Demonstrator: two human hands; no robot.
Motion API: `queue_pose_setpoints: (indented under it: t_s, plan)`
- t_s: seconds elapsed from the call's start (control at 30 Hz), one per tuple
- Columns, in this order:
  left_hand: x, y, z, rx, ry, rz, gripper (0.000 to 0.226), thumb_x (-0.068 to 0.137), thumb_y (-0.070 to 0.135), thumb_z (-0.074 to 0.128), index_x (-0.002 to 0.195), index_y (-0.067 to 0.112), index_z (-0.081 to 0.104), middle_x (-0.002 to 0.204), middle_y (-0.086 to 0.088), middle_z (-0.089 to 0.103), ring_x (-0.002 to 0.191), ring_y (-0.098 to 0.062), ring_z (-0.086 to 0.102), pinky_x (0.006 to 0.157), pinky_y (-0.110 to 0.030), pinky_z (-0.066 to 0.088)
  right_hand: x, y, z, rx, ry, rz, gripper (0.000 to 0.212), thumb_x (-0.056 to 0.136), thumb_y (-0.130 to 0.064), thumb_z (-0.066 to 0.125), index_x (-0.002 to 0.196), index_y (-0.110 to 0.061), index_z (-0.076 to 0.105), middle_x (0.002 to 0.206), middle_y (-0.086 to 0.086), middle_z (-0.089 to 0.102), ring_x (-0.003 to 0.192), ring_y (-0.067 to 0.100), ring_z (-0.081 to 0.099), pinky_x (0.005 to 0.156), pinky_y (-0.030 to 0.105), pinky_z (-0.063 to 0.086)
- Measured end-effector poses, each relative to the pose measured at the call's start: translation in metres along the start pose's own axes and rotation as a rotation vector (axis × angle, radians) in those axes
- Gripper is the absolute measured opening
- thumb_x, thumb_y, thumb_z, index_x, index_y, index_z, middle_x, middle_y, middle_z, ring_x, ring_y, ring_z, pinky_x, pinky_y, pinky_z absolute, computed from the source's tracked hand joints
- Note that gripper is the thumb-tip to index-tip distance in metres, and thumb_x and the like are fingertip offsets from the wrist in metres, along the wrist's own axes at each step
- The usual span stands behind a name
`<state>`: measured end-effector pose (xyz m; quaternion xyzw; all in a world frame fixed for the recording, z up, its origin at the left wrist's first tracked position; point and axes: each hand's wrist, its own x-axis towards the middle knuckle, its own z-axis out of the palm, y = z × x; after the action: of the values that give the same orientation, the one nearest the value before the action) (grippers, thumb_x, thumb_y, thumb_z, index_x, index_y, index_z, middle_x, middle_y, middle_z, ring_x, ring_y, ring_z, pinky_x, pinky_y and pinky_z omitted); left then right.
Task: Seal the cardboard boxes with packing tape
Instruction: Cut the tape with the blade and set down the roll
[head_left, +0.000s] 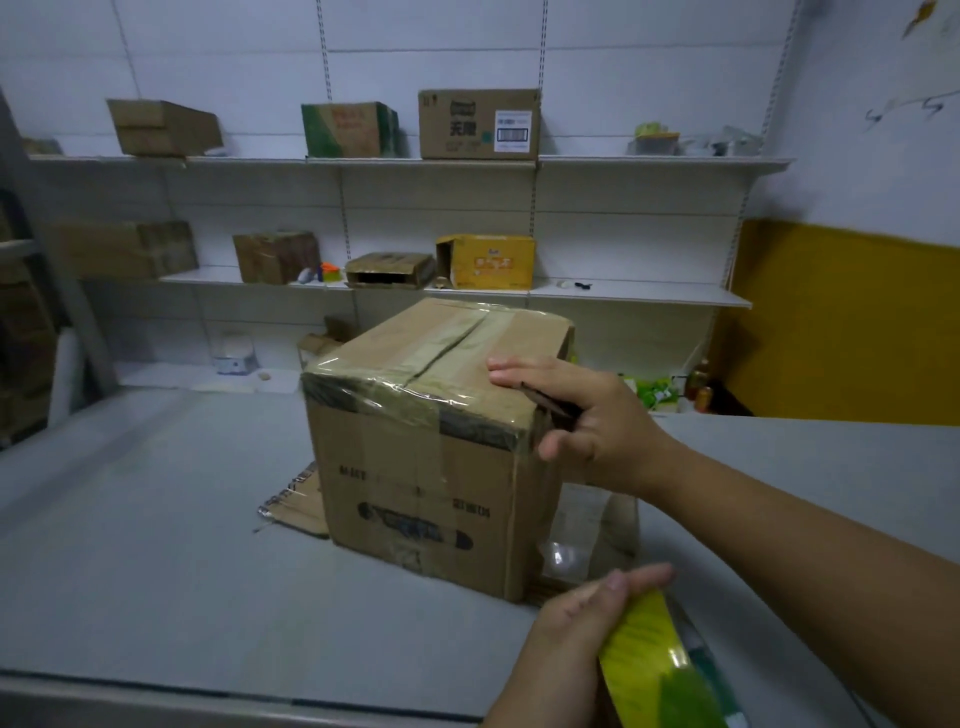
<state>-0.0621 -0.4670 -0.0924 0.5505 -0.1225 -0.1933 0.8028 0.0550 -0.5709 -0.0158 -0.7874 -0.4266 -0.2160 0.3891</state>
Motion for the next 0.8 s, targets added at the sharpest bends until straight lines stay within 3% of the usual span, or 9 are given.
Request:
queue_pose_setpoints:
  t_s: [0.17, 0.27, 0.33, 0.43, 0.53, 0.6, 0.67, 0.7, 0.8]
  plan:
    - [0.001, -0.006, -0.003, -0.006, 0.025, 0.007, 0.024, 0.083, 0.039, 0.055, 0.089, 0.032, 0.077, 0.092, 0.004, 0.074, 0.087, -0.005, 0.066, 0.082, -0.017, 0.050, -0.001, -0.002, 0.006, -0.029, 0.070, 0.002, 0.067, 0.082, -0.070, 0.044, 0.125, -0.021, 0.057, 0.129, -0.004, 0.058, 0.124, 0.010, 0.052, 0.104, 0.032, 0.043]
    - [-0.005, -0.003, -0.001, 0.020, 0.032, 0.014, 0.024, 0.093, 0.024, 0.049, 0.105, 0.025, 0.070, 0.086, 0.010, 0.073, 0.075, 0.003, 0.067, 0.064, -0.010, 0.051, -0.006, -0.008, -0.003, -0.068, 0.053, 0.044, 0.068, 0.078, -0.074, 0.048, 0.123, -0.024, 0.057, 0.128, -0.015, 0.056, 0.123, 0.006, 0.052, 0.100, 0.027, 0.045]
    - [-0.009, -0.003, -0.001, 0.035, 0.021, 0.007, 0.023, 0.094, 0.021, 0.047, 0.106, 0.028, 0.065, 0.096, 0.011, 0.071, 0.067, 0.005, 0.067, 0.055, -0.011, 0.050, -0.010, -0.015, -0.006, -0.147, 0.086, 0.090, 0.063, 0.073, -0.066, 0.059, 0.120, -0.023, 0.060, 0.124, -0.019, 0.056, 0.115, 0.005, 0.057, 0.092, 0.032, 0.052]
    - [-0.011, -0.004, 0.003, 0.030, 0.010, -0.009, 0.027, 0.082, 0.041, 0.054, 0.106, 0.048, 0.065, 0.121, 0.005, 0.064, 0.073, -0.013, 0.069, 0.061, -0.024, 0.055, -0.004, -0.027, 0.002, -0.284, 0.094, 0.121, 0.058, 0.072, -0.057, 0.057, 0.118, -0.023, 0.060, 0.121, -0.020, 0.056, 0.106, 0.004, 0.060, 0.084, 0.032, 0.055]
    - [-0.011, -0.006, 0.004, -0.030, -0.030, -0.036, 0.032, 0.075, 0.046, 0.055, 0.104, 0.051, 0.065, 0.119, -0.004, 0.065, 0.065, -0.023, 0.066, 0.059, -0.032, 0.055, -0.002, -0.034, -0.003, -0.171, -0.045, 0.278, 0.067, 0.070, -0.067, 0.052, 0.125, -0.029, 0.055, 0.128, -0.024, 0.046, 0.110, -0.004, 0.052, 0.087, 0.020, 0.049]
    - [-0.010, -0.006, 0.002, -0.062, -0.044, -0.038, 0.032, 0.073, 0.042, 0.056, 0.103, 0.047, 0.066, 0.103, -0.003, 0.071, 0.067, -0.022, 0.065, 0.059, -0.033, 0.055, -0.016, -0.037, -0.014, 0.011, 0.086, 0.349, 0.053, 0.072, -0.064, 0.058, 0.112, -0.030, 0.060, 0.123, -0.020, 0.050, 0.094, -0.006, 0.058, 0.074, 0.017, 0.052]
    - [-0.009, -0.006, 0.001, -0.062, -0.030, -0.026, 0.030, 0.074, 0.038, 0.057, 0.100, 0.044, 0.070, 0.093, 0.000, 0.073, 0.073, -0.021, 0.066, 0.066, -0.035, 0.054, -0.036, -0.043, -0.026, 0.065, 0.268, 0.457, 0.032, 0.075, -0.057, 0.065, 0.094, -0.031, 0.063, 0.095, -0.015, 0.062, 0.067, 0.002, 0.059, 0.061, 0.020, 0.049]
    - [-0.008, -0.006, 0.003, -0.053, -0.024, -0.020, 0.027, 0.076, 0.035, 0.057, 0.099, 0.041, 0.071, 0.093, 0.001, 0.073, 0.077, -0.020, 0.066, 0.070, -0.036, 0.054, -0.045, -0.048, -0.031, 0.070, 0.234, 0.558, 0.031, 0.075, -0.056, 0.065, 0.091, -0.030, 0.065, 0.086, -0.011, 0.065, 0.059, 0.004, 0.057, 0.058, 0.021, 0.047]
    - [-0.005, 0.000, 0.014, -0.011, -0.007, -0.018, 0.024, 0.090, 0.019, 0.053, 0.095, 0.031, 0.073, 0.093, 0.001, 0.074, 0.082, -0.014, 0.066, 0.072, -0.029, 0.053, -0.063, -0.060, -0.034, 0.084, -0.145, 0.833, 0.042, 0.073, -0.056, 0.060, 0.084, -0.016, 0.070, 0.077, 0.003, 0.067, 0.051, 0.002, 0.053, 0.051, 0.017, 0.044]
